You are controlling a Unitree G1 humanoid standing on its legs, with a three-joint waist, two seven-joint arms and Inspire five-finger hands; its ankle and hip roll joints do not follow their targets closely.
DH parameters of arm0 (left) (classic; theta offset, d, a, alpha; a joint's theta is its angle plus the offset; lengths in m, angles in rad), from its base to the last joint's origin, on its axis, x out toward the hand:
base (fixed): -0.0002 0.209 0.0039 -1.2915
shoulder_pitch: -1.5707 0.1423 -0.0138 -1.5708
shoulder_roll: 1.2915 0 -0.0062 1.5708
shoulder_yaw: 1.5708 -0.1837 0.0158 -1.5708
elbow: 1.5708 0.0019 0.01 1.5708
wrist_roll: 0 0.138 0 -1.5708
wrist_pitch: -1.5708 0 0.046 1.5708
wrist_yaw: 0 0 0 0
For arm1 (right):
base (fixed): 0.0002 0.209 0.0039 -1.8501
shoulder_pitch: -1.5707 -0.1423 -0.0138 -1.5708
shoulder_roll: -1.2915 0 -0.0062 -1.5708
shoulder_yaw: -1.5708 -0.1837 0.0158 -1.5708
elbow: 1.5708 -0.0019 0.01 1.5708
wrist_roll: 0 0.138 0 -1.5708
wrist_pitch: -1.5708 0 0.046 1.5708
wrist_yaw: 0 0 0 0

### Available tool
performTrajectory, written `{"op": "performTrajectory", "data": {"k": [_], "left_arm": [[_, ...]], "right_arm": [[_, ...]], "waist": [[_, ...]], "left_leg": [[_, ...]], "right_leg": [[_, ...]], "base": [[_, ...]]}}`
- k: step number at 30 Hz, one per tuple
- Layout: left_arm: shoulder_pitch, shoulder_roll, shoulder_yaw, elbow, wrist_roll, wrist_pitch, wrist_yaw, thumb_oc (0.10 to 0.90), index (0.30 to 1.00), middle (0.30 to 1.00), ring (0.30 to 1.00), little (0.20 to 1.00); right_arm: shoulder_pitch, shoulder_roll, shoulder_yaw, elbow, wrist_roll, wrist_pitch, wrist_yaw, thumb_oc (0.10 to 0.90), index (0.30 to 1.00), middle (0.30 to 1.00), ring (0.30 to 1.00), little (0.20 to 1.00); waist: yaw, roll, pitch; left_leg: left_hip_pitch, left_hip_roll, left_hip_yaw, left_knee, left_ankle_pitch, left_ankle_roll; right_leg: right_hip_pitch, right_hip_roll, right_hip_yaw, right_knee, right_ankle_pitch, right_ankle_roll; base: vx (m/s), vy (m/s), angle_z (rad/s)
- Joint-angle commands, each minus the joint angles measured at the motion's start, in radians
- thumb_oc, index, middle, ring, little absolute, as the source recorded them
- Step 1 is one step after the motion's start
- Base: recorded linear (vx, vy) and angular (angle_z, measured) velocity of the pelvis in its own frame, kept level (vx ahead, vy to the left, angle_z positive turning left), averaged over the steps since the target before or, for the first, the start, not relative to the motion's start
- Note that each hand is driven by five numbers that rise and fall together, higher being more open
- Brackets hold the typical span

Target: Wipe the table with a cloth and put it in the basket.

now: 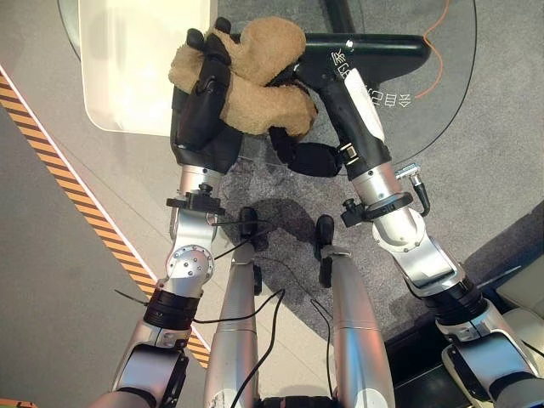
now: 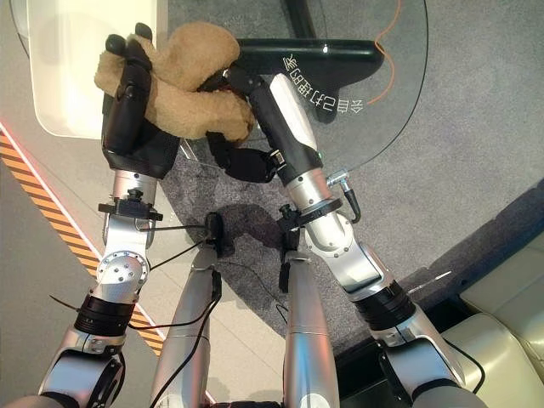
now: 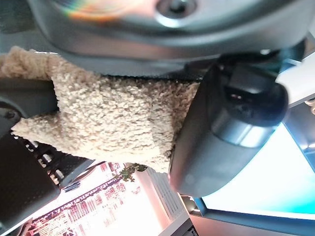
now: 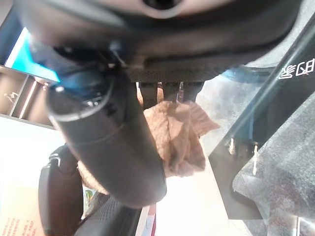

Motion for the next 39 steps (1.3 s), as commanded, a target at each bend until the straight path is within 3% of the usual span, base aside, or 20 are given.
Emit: {"op": "performTrajectory", "data": {"k": [1,19,30,39], "left_arm": [[-0.085,-0.005,0.022,-0.132,0.057,-0.073,-0.039,0.1,0.3,0.3,0.3,0.2],[-0.077,0.005,0.063,-0.139,0.081,-0.13,-0.009,0.1,0.3,0.3,0.3,0.2],[-0.065,0.008,0.107,-0.142,0.086,-0.23,-0.003,0.1,0.3,0.3,0.3,0.2],[-0.034,0.018,0.149,-0.153,0.088,-0.256,-0.004,0.1,0.3,0.3,0.3,0.2]], "right_arm": [[-0.115,0.048,-0.091,-0.219,-0.032,-0.158,-0.075,0.8,0.9,0.9,0.9,0.9],[-0.094,0.031,-0.154,-0.228,-0.066,-0.191,-0.161,0.8,0.9,0.9,0.9,0.9],[-0.037,0.038,-0.208,-0.181,-0.112,-0.188,-0.309,0.8,0.9,0.9,0.9,0.9],[0.035,0.05,-0.276,-0.134,-0.139,-0.182,-0.448,0.8,0.9,0.9,0.9,0.9]], "waist": [[0.001,-0.014,-0.027],[-0.004,-0.018,-0.027],[-0.01,-0.015,-0.027],[-0.014,-0.01,-0.027]], "left_leg": [[0.023,-0.078,0.097,0.077,-0.111,0.102],[0.027,-0.073,0.099,0.077,-0.111,0.1],[0.032,-0.071,0.1,0.076,-0.114,0.098],[0.047,-0.069,0.103,0.072,-0.12,0.101]], "right_leg": [[0.069,0.082,-0.034,-0.147,0.061,-0.01],[0.075,0.088,-0.03,-0.144,0.057,-0.01],[0.079,0.086,-0.026,-0.147,0.058,-0.007],[0.09,0.084,-0.024,-0.144,0.054,-0.005]], "base": [[0.0,0.0,0.0],[0.0,0.0,0.0],[0.0,0.0,0.0],[0.0,0.0,0.0]]}}
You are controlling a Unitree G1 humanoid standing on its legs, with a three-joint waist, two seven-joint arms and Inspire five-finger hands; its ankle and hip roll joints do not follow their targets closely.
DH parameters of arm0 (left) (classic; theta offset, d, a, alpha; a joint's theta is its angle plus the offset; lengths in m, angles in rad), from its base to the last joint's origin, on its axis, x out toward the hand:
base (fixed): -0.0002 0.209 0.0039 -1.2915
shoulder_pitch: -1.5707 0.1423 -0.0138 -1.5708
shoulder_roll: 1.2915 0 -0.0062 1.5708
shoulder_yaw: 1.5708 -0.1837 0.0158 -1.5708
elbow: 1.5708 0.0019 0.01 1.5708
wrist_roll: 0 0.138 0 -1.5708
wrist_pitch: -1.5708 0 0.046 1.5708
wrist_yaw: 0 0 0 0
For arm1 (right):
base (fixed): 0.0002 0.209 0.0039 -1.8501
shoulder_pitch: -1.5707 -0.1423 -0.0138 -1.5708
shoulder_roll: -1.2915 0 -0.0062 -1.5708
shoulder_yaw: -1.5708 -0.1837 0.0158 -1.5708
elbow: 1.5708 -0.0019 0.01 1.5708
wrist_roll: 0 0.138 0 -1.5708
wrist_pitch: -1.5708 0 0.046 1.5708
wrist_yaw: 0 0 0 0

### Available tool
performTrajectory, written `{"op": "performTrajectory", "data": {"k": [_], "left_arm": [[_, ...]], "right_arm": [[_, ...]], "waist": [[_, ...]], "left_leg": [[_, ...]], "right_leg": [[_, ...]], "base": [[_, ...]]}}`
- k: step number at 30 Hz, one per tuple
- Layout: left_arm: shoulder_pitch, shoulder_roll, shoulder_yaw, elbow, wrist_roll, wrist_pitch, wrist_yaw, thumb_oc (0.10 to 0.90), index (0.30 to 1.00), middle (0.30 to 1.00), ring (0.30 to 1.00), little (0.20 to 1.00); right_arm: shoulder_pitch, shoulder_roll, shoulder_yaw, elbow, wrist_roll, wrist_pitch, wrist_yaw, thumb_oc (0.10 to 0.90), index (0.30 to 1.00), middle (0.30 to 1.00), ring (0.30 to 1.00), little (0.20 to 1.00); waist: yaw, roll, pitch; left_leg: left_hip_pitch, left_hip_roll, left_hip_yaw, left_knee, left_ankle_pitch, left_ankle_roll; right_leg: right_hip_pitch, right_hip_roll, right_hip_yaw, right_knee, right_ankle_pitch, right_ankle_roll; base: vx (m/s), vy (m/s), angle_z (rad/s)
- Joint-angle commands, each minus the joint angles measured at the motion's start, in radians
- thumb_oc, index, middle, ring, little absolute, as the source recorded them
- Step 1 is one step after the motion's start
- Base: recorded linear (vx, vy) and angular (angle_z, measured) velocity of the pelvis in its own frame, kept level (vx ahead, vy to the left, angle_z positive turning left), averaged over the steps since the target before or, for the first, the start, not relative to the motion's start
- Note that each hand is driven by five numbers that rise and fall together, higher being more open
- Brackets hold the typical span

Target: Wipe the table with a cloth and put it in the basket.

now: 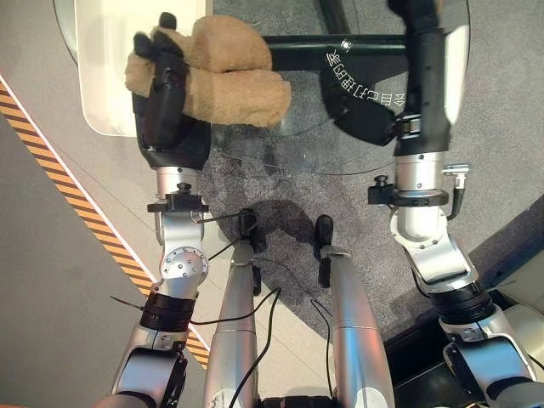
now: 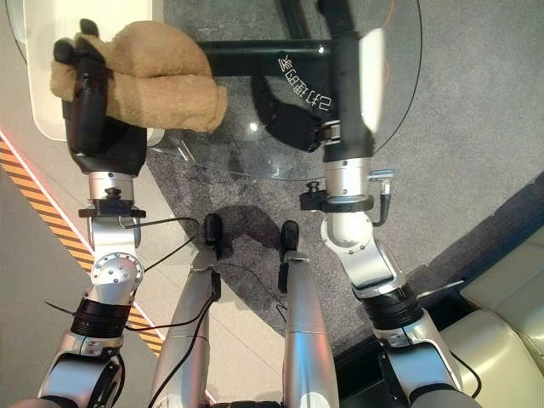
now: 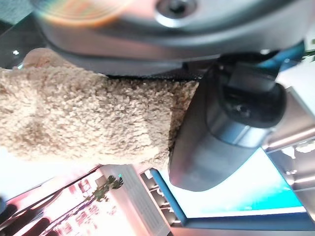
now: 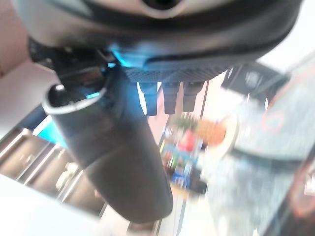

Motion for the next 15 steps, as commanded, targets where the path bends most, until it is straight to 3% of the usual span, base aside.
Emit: {"op": "performTrajectory", "data": {"k": [1,7,15], "left_arm": [[-0.076,0.02,0.063,-0.152,0.079,-0.113,-0.049,0.1,0.3,0.3,0.3,0.2],[-0.067,0.038,0.091,-0.153,0.073,-0.141,-0.055,0.1,0.3,0.3,0.3,0.2],[-0.081,0.055,0.114,-0.134,0.093,-0.179,-0.031,0.1,0.3,0.3,0.3,0.2]], "right_arm": [[-0.029,0.019,-0.074,-0.116,-0.059,-0.106,-0.094,0.8,0.9,0.9,0.9,0.9],[0.006,0.022,-0.097,-0.087,-0.052,-0.098,-0.163,0.8,0.9,0.9,0.9,0.9],[0.024,0.035,-0.107,-0.013,-0.032,-0.026,-0.246,0.8,0.9,0.9,0.9,0.9]], "waist": [[-0.001,-0.008,-0.027],[-0.002,-0.003,-0.027],[-0.003,0.001,-0.027]], "left_leg": [[0.03,-0.068,0.092,0.063,-0.115,0.094],[0.037,-0.066,0.093,0.06,-0.117,0.097],[0.038,-0.068,0.092,0.065,-0.118,0.098]], "right_leg": [[0.07,0.082,-0.036,-0.133,0.044,-0.013],[0.074,0.081,-0.036,-0.129,0.041,-0.012],[0.075,0.081,-0.032,-0.123,0.037,-0.014]], "base": [[0.0,0.0,0.0],[0.0,0.008,-0.02],[0.01,0.01,-0.05]]}}
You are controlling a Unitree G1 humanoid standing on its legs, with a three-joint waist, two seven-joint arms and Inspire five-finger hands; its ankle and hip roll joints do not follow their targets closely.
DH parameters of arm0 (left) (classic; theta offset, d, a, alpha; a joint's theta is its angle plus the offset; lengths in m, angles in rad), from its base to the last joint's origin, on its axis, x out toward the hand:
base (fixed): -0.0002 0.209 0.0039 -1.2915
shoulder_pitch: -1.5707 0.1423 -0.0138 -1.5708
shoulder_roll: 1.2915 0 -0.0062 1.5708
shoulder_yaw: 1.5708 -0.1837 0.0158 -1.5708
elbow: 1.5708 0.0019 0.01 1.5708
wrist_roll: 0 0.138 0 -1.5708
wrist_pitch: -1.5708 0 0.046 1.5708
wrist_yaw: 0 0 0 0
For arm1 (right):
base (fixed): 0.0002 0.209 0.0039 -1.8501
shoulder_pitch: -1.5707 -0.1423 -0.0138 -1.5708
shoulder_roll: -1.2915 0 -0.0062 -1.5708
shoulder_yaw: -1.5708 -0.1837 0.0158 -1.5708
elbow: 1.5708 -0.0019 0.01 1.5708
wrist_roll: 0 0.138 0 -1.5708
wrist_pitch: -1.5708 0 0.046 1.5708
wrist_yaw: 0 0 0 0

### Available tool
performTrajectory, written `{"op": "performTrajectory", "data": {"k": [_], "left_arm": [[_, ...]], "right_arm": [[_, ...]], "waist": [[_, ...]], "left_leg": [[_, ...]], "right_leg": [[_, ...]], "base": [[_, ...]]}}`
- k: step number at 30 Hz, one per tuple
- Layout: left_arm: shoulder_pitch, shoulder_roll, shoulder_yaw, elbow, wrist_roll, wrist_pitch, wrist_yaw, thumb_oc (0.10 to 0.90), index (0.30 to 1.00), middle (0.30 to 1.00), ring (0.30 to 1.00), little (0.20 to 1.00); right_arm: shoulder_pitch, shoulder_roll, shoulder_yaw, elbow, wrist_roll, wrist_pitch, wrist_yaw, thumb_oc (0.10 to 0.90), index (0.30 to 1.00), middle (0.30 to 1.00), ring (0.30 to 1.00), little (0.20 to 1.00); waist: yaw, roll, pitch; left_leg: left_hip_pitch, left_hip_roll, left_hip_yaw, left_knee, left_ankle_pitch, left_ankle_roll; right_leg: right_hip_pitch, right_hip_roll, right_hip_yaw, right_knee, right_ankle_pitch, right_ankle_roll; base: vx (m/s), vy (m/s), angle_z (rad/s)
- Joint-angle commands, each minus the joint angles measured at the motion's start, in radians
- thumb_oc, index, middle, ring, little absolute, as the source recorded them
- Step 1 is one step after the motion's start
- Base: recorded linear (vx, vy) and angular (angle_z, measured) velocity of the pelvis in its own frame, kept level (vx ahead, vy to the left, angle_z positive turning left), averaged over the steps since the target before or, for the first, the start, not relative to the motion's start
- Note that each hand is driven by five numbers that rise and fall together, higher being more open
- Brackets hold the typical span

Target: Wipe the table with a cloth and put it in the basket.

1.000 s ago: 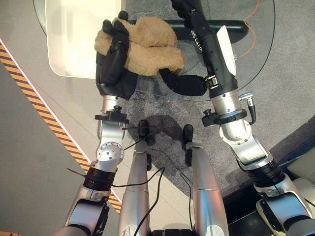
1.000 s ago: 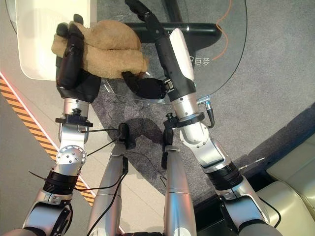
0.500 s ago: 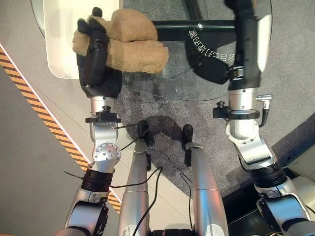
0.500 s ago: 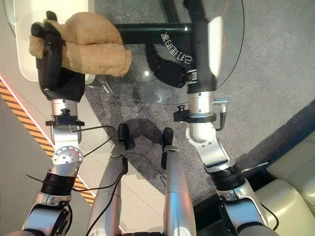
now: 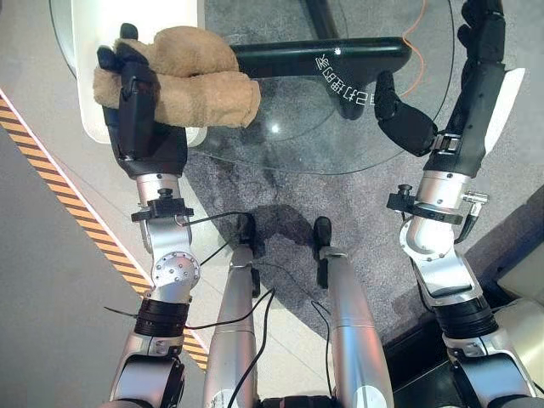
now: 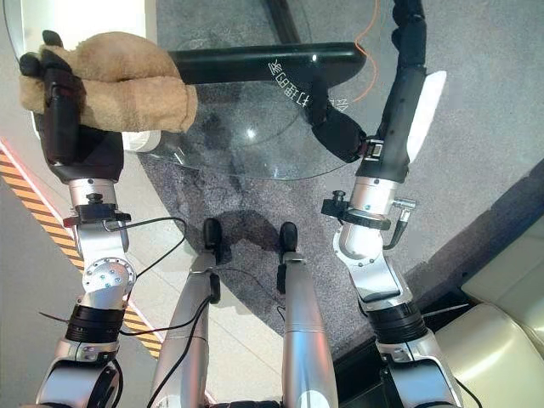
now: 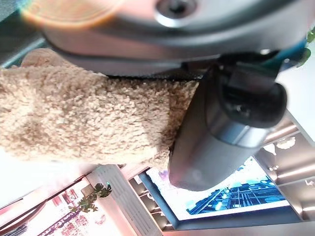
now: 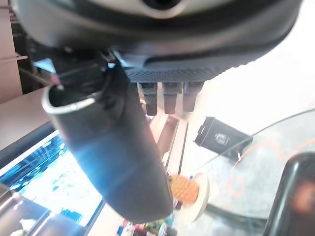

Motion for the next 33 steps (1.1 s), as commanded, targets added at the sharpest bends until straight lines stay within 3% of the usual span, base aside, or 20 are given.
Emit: {"op": "performTrajectory", "data": {"k": [1,9,22,27,33], "left_arm": [[-0.098,0.059,0.089,-0.127,0.093,-0.128,-0.044,0.1,0.3,0.3,0.3,0.2],[-0.12,0.093,0.107,-0.062,0.134,-0.204,0.014,0.1,0.3,0.3,0.3,0.2],[-0.229,0.16,0.112,0.066,0.27,-0.287,0.217,0.1,0.3,0.3,0.3,0.2],[-0.297,0.198,0.104,0.143,0.332,-0.304,0.32,0.1,0.3,0.3,0.3,0.2],[-0.379,0.258,0.072,0.243,0.453,-0.295,0.448,0.1,0.3,0.3,0.3,0.2]], "right_arm": [[-0.05,0.013,-0.078,-0.046,-0.008,-0.021,-0.084,0.8,0.9,0.9,0.9,0.9],[-0.04,0.01,-0.076,0.135,0.098,0.042,-0.152,0.8,0.9,0.9,0.9,0.9],[-0.051,-0.018,-0.057,0.501,0.286,-0.036,-0.154,0.8,0.9,0.9,0.9,0.9],[-0.066,-0.032,-0.034,0.649,0.355,-0.078,-0.146,0.8,0.9,0.9,0.9,0.9],[-0.082,-0.039,0.003,0.763,0.404,-0.081,-0.131,0.8,0.9,0.9,0.9,0.9]], "waist": [[0.009,0.002,-0.027],[0.014,0.011,-0.027],[0.019,0.02,-0.027],[0.02,0.018,-0.027],[0.017,0.013,-0.027]], "left_leg": [[0.028,-0.07,0.07,0.06,-0.109,0.085],[0.035,-0.067,0.069,0.061,-0.113,0.083],[0.03,-0.068,0.065,0.074,-0.125,0.081],[0.028,-0.067,0.064,0.08,-0.13,0.081],[0.014,-0.062,0.067,0.093,-0.137,0.081]], "right_leg": [[0.071,0.073,-0.056,-0.11,0.028,-0.02],[0.08,0.069,-0.055,-0.106,0.018,-0.021],[0.077,0.063,-0.059,-0.097,0.009,-0.025],[0.077,0.062,-0.061,-0.096,0.009,-0.027],[0.067,0.06,-0.062,-0.091,0.009,-0.03]], "base": [[0.0,0.0,0.0],[0.0,0.0,0.0],[0.0,0.0,0.0],[0.0,0.0,0.0],[0.0,0.0,0.0]]}}
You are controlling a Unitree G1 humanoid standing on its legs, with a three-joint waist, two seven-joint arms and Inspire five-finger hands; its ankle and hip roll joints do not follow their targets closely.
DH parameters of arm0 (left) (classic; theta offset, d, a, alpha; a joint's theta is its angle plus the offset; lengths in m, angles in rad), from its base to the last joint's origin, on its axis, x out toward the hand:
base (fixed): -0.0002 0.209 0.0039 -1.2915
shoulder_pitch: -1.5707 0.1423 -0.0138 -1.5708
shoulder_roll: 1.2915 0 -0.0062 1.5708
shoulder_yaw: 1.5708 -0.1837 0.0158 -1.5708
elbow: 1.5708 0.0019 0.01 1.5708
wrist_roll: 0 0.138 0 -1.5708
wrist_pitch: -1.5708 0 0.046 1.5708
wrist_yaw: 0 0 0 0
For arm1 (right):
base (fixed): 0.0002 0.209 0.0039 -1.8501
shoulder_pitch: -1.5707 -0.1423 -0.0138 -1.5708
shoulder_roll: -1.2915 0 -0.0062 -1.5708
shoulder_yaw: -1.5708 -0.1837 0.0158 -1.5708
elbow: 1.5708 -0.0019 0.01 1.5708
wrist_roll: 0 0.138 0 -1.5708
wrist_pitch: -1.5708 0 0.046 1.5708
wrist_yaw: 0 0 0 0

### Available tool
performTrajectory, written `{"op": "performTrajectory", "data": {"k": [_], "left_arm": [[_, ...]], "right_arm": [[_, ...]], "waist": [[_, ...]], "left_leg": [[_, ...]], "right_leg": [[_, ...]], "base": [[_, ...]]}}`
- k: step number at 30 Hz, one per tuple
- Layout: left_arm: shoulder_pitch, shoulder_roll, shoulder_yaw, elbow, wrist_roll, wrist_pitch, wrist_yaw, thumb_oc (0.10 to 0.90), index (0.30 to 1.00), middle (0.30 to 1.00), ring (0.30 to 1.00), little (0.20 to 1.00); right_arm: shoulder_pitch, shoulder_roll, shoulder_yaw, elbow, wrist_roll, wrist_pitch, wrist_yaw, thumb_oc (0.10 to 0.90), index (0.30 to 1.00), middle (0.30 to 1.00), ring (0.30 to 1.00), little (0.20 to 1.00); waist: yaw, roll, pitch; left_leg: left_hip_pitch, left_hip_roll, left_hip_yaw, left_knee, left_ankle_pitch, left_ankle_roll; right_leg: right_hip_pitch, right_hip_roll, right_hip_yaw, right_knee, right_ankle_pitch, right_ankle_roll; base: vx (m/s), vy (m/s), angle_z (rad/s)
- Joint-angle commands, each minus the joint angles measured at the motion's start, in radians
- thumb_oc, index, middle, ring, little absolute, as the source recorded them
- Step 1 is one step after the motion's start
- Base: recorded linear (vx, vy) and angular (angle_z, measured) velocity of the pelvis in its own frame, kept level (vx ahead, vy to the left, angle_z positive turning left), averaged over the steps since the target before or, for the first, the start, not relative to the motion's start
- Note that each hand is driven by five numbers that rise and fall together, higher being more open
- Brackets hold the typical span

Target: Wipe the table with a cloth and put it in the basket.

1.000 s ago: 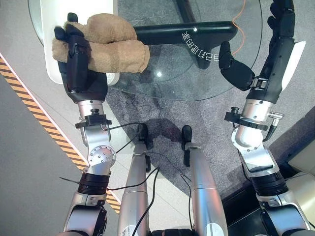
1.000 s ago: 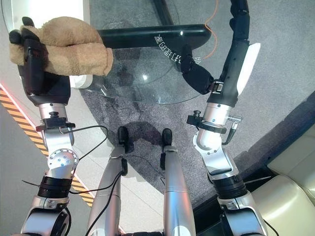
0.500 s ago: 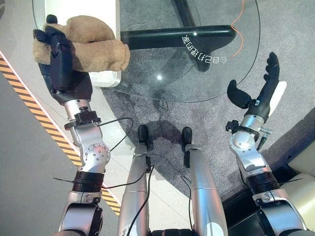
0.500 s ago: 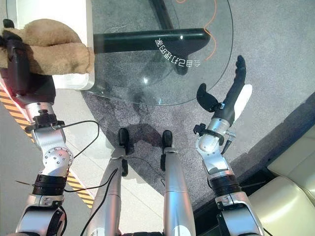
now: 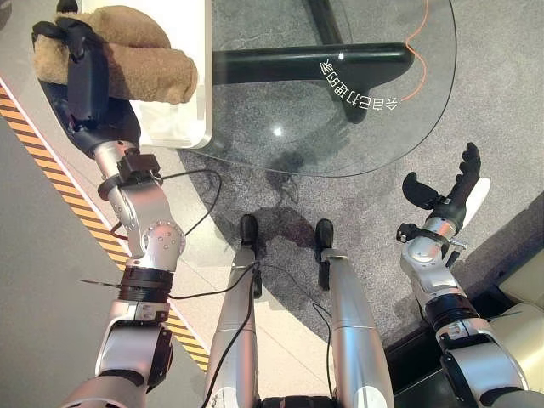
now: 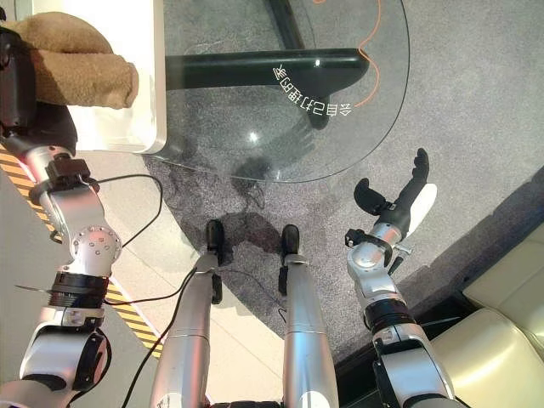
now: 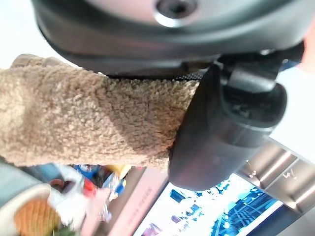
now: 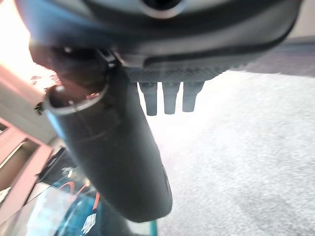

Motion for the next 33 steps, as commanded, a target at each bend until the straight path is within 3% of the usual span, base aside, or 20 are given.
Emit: {"op": "performTrajectory", "data": {"k": [1,10,16,25,33], "left_arm": [[-0.15,0.126,0.026,-0.042,0.169,-0.148,0.041,0.1,0.3,0.3,0.3,0.2],[-0.246,0.215,-0.036,0.09,0.283,-0.103,0.167,0.1,0.3,0.3,0.3,0.2],[-0.292,0.286,-0.085,0.203,0.298,-0.06,0.189,0.1,0.3,0.3,0.3,0.2],[-0.412,0.381,-0.218,0.435,0.315,0.049,0.224,0.1,0.3,0.3,0.3,0.2],[-0.502,0.401,-0.306,0.559,0.318,0.141,0.258,0.1,0.3,0.3,0.3,0.2]], "right_arm": [[-0.013,-0.062,0.009,-0.005,0.03,-0.075,-0.041,0.8,0.9,0.9,0.9,0.9],[-0.029,-0.066,0.029,0.135,0.078,-0.095,0.003,0.8,0.9,0.9,0.9,0.9],[-0.034,-0.072,0.036,0.211,0.095,-0.112,0.04,0.8,0.9,0.9,0.9,0.9],[-0.059,-0.095,0.064,0.298,0.132,-0.141,0.085,0.8,0.9,0.9,0.9,0.9],[-0.074,-0.105,0.082,0.315,0.146,-0.157,0.097,0.8,0.9,0.9,0.9,0.9]], "waist": [[-0.004,0.012,-0.027],[-0.011,0.014,-0.027],[-0.016,0.014,-0.027],[-0.03,0.005,-0.027],[-0.044,-0.008,-0.027]], "left_leg": [[-0.006,-0.064,0.065,0.1,-0.14,0.084],[-0.026,-0.057,0.071,0.115,-0.149,0.084],[-0.036,-0.052,0.074,0.128,-0.154,0.083],[-0.06,-0.041,0.082,0.148,-0.158,0.081],[-0.073,-0.033,0.087,0.145,-0.153,0.078]], "right_leg": [[0.047,0.058,-0.063,-0.085,0.007,-0.03],[0.03,0.056,-0.06,-0.082,0.01,-0.029],[0.023,0.054,-0.058,-0.078,0.011,-0.027],[0.003,0.055,-0.057,-0.066,0.013,-0.025],[-0.01,0.058,-0.053,-0.075,0.021,-0.023]], "base": [[0.0,0.0,0.0],[0.0,0.0,0.0],[0.0,0.0,0.0],[0.0,0.001,0.0],[0.0,0.0,0.0]]}}
